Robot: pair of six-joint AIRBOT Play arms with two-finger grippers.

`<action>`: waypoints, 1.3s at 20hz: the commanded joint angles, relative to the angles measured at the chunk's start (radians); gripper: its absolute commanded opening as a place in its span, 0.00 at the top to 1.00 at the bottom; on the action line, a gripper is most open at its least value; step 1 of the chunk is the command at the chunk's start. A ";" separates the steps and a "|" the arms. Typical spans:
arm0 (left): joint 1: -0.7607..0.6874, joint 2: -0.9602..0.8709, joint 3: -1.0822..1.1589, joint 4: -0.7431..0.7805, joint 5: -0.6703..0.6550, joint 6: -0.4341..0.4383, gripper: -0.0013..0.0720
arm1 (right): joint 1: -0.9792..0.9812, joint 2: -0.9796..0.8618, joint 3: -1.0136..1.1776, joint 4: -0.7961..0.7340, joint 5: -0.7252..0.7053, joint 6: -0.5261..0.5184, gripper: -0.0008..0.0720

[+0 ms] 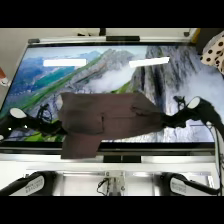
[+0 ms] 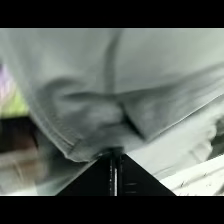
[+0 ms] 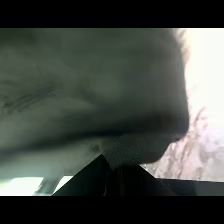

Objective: Fold the shirts.

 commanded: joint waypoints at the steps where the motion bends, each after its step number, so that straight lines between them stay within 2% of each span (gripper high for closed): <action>1: 0.001 0.140 0.256 0.000 -0.023 -0.001 0.95 | 0.028 0.163 0.176 0.061 0.033 -0.129 0.92; 4: 0.001 0.326 0.692 -0.002 0.053 -0.001 0.94 | 0.027 0.375 0.435 0.068 -0.061 -0.153 0.92; 7: 0.001 0.449 1.085 0.024 0.301 -0.034 0.94 | 0.027 0.556 0.645 0.068 -0.220 -0.163 0.92; 9: 0.001 0.498 1.242 0.039 0.421 -0.178 0.94 | 0.027 0.651 0.717 0.064 -0.287 -0.161 0.92; 10: 0.001 0.523 1.285 0.039 0.428 -0.263 0.95 | 0.027 0.691 0.737 0.063 -0.291 -0.161 0.92; 11: 0.001 0.542 1.307 0.039 0.404 -0.298 0.95 | 0.027 0.726 0.750 0.058 -0.278 -0.161 0.92; 17: 0.001 0.599 1.312 0.134 0.041 -0.301 0.95 | 0.027 0.843 0.755 -0.093 -0.050 -0.092 0.92; 20: 0.001 0.595 1.281 0.201 -0.050 -0.300 0.95 | 0.027 0.823 0.755 -0.159 0.101 -0.089 0.92; 24: 0.001 0.587 1.038 0.211 -0.177 -0.289 0.95 | 0.027 0.687 0.687 -0.164 0.329 -0.090 0.92; 26: 0.001 0.567 0.818 0.211 -0.194 -0.253 0.95 | 0.027 0.593 0.564 -0.164 0.363 -0.094 0.92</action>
